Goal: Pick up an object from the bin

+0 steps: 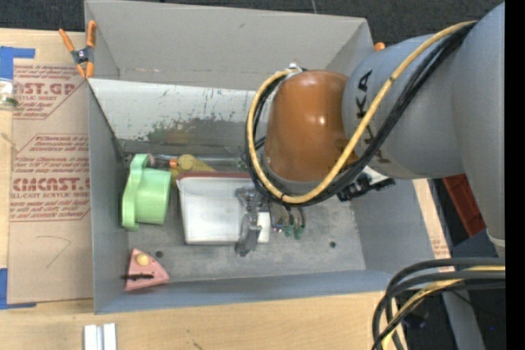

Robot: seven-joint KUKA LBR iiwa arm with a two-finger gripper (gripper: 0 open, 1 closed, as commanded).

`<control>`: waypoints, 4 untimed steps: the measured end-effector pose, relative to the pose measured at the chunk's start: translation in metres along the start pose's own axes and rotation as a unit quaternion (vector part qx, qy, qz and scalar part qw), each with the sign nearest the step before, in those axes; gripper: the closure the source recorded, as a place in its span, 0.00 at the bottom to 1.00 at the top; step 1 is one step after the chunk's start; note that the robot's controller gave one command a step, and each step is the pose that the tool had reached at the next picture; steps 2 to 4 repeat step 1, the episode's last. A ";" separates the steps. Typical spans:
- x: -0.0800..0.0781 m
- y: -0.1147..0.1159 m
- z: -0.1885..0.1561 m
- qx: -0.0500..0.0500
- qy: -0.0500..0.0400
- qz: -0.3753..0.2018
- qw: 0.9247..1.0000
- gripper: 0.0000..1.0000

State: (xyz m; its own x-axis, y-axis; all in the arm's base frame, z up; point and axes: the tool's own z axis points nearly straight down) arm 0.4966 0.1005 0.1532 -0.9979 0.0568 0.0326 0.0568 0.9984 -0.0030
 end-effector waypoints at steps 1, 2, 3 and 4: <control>-0.005 0.014 -0.063 -0.001 -0.007 -0.007 1.000 1.00; -0.005 0.014 -0.063 -0.001 -0.007 -0.007 1.000 1.00; -0.005 0.014 -0.063 -0.001 -0.007 -0.007 1.000 1.00; -0.005 0.014 -0.063 -0.001 -0.007 -0.007 1.000 1.00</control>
Offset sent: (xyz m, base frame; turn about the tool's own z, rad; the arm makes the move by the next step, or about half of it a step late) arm 0.0191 0.0103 -0.0687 0.0867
